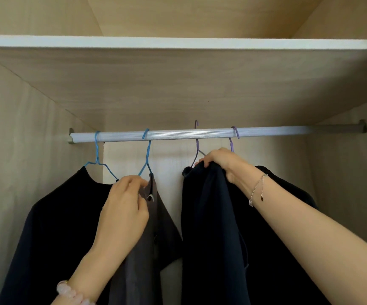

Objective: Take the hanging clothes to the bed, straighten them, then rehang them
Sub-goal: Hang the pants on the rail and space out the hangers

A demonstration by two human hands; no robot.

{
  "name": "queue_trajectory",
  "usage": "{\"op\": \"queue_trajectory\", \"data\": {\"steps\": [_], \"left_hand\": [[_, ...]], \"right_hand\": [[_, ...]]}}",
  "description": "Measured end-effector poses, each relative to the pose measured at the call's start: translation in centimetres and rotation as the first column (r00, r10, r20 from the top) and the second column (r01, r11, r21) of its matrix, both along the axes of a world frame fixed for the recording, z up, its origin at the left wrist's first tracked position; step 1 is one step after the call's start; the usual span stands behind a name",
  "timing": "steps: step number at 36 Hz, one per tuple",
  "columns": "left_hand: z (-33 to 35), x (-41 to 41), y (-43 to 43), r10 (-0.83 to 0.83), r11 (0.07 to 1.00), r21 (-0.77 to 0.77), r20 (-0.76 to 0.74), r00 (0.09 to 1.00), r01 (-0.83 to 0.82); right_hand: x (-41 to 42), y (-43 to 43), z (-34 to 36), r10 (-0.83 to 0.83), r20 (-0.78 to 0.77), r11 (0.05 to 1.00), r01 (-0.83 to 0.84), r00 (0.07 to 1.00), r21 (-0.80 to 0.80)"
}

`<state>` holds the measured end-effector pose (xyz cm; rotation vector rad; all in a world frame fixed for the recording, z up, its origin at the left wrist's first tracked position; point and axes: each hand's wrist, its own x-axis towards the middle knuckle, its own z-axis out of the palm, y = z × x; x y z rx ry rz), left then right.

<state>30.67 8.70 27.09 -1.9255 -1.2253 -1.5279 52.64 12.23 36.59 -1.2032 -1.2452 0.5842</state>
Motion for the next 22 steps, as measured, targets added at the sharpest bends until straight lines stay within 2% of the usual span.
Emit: {"op": "queue_trajectory", "data": {"steps": [4, 9, 11, 16, 19, 22], "left_hand": [[-0.2, -0.8, -0.1, -0.008, 0.998, -0.068, 0.110, 0.994, 0.016], [-0.5, -1.9, 0.2, 0.028, 0.989, -0.147, 0.112, 0.993, -0.012], [-0.8, -2.3, 0.2, 0.013, 0.992, -0.126, 0.117, 0.993, 0.002], [-1.9, -3.1, 0.1, -0.070, 0.995, -0.054, 0.190, 0.979, 0.082], [-2.8, -3.3, 0.0, -0.139, 0.989, -0.013, 0.243, 0.960, 0.146], [-4.0, -3.3, -0.3, -0.191, 0.980, -0.005, 0.283, 0.940, 0.200]], "right_hand": [[-0.4, -0.2, 0.6, -0.062, 0.086, 0.998, 0.063, 0.994, -0.010], [-0.2, 0.2, -2.5, -0.017, 0.069, 0.993, 0.025, 0.998, -0.120], [-0.1, 0.1, -5.4, 0.018, 0.019, 0.984, -0.014, 1.000, -0.176], [-0.4, -2.8, -14.6, 0.155, -0.141, 0.964, -0.181, 0.978, -0.195], [0.2, -5.4, -18.3, 0.203, -0.148, 0.952, -0.231, 0.968, -0.200], [1.2, -9.0, -21.6, 0.209, -0.088, 0.951, -0.224, 0.974, -0.215]]}}
